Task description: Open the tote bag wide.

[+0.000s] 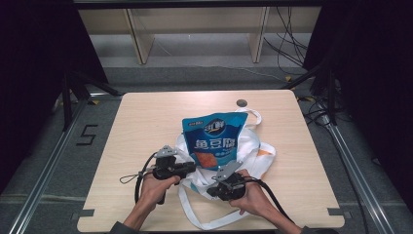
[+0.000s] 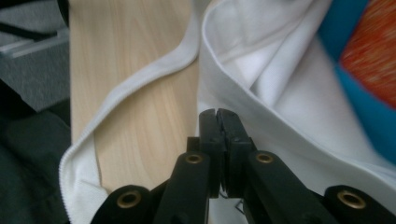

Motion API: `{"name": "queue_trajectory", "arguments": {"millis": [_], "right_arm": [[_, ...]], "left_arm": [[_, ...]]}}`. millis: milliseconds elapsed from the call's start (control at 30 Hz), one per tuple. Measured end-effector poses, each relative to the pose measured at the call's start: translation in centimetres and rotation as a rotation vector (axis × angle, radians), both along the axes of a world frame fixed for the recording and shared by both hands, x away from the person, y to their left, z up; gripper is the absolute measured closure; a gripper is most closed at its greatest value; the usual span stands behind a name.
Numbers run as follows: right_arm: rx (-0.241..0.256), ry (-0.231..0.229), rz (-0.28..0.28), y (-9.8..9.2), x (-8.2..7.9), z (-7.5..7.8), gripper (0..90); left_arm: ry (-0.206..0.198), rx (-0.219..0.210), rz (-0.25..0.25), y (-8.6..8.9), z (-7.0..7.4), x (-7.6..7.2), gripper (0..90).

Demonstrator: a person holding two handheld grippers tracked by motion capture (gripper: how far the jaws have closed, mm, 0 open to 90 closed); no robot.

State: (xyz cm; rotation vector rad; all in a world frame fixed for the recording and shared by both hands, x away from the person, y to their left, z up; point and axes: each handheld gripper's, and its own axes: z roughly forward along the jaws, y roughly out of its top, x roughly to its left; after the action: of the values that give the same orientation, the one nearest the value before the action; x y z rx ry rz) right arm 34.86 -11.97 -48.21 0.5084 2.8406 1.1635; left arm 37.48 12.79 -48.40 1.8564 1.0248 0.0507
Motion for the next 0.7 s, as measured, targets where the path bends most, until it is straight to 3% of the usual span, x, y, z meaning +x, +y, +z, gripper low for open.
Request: {"name": "queue_trajectory", "arguments": {"millis": [67, 133, 233, 333, 467, 567, 600, 633, 700], "right_arm": [[0.044, -0.015, -0.005, -1.0, 0.1, 1.3, 88.8], [0.085, -0.059, -0.042, -2.4, 0.2, 2.8, 88.4], [0.118, -0.100, -0.145, -5.0, 1.2, 4.5, 88.4], [0.113, -0.159, -0.256, -7.5, 3.1, 4.9, 88.1], [0.094, -0.177, -0.392, -10.7, 5.9, 4.0, 87.5], [0.083, -0.175, -0.417, -11.3, 6.8, 3.2, 87.4], [0.048, -0.136, -0.440, -11.8, 7.5, 2.1, 87.5], [0.048, -0.136, -0.440, -11.8, 7.5, 2.1, 87.5], [0.045, -0.053, -0.456, -12.3, 8.2, 0.5, 89.6]], "left_arm": [[0.016, 0.011, 0.017, 0.5, -0.9, 0.1, 81.2], [0.022, 0.028, 0.028, 0.7, -1.6, 0.1, 81.6], [0.034, 0.046, 0.036, 0.7, -2.1, 0.2, 81.6], [0.014, 0.067, 0.033, 0.5, -1.9, 0.1, 81.5], [0.015, 0.065, 0.036, 0.4, -2.0, 0.0, 81.4], [0.012, 0.061, 0.034, 0.4, -2.0, 0.0, 81.4], [0.013, 0.062, 0.036, 0.4, -1.9, -0.1, 81.4], [0.004, 0.075, 0.034, 0.4, -1.9, -0.1, 81.4], [-0.011, 0.089, 0.030, 0.3, -1.8, -0.2, 81.4]]}}
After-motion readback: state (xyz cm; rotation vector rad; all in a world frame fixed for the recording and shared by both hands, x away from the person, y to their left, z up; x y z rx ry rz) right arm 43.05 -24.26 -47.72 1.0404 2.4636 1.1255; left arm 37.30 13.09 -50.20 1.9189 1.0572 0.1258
